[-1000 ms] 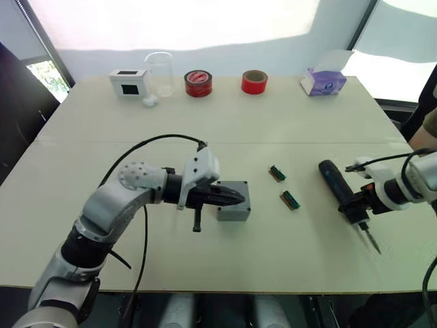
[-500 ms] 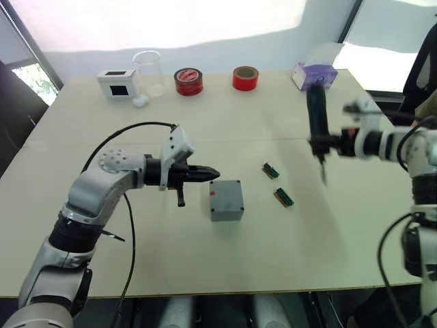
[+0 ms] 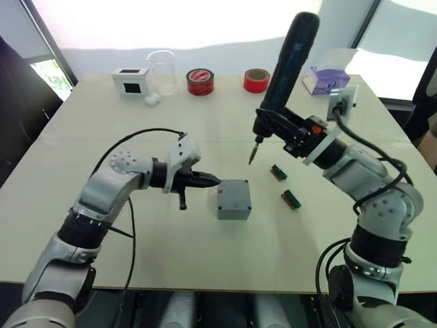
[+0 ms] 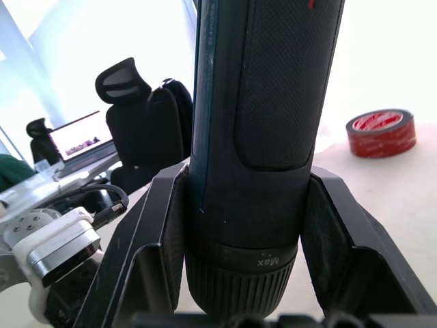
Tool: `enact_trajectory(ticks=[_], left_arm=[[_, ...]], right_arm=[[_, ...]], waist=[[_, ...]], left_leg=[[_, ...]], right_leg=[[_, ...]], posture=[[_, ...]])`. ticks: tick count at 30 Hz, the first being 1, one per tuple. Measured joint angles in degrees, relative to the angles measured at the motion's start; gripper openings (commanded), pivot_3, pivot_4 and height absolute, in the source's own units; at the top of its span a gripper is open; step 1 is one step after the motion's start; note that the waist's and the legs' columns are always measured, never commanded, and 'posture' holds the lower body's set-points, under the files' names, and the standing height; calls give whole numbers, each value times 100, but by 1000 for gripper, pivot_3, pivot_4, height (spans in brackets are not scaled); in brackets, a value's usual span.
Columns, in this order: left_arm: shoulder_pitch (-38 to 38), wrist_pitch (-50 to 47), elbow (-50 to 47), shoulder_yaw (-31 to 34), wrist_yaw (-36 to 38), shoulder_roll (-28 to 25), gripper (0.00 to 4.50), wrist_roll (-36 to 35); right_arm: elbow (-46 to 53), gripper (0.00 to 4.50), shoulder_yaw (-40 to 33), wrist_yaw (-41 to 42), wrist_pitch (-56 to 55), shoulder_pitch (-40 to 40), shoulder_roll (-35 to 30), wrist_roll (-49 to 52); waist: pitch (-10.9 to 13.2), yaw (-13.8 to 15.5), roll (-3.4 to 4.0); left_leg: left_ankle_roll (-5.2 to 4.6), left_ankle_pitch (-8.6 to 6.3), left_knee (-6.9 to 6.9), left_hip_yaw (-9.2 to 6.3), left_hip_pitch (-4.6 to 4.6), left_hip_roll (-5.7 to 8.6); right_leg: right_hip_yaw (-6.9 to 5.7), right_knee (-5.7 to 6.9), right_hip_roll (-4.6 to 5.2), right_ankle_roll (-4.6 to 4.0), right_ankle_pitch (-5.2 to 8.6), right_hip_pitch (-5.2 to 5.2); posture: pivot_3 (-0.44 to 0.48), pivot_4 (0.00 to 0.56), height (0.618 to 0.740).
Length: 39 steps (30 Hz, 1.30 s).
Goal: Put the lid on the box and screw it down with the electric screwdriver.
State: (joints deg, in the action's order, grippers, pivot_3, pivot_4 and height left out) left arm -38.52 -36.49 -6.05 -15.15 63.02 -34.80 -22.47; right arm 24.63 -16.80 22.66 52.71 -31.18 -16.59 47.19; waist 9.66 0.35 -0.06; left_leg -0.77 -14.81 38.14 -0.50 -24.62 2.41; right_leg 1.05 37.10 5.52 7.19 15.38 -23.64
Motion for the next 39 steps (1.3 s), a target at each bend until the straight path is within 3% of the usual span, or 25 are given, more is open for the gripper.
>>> enact_trajectory(ticks=[6, 14, 39], left_arm=[[-76, 232, 393, -462, -126, 449, 0, 459], [-49, 328, 374, -550, -199, 593, 0, 706], [34, 435, 258, -585, -179, 511, 0, 870]], right_arm=[[-89, 1764, 782, 106, -780, 528, -14, -758], [-146, 1764, 1085, 160, -1338, 714, -15, -1131], [-325, 1764, 1697, 285, -2264, 1060, -101, -1906]], waist=[[0, -59, 0], [0, -103, 0], [-2, -101, -2]], left_leg=[[-1, 0, 1, 6, 2, -1], [-1, 0, -1, 4, 3, -4], [-1, 0, -1, 3, 26, -4]], right_leg=[[2, -1, -2, 1, 1, -1], [3, -1, -2, 1, 1, 0], [2, -2, -2, 1, 2, 21]], posture=[[0, 150, 740], [0, 150, 740], [0, 150, 740]])
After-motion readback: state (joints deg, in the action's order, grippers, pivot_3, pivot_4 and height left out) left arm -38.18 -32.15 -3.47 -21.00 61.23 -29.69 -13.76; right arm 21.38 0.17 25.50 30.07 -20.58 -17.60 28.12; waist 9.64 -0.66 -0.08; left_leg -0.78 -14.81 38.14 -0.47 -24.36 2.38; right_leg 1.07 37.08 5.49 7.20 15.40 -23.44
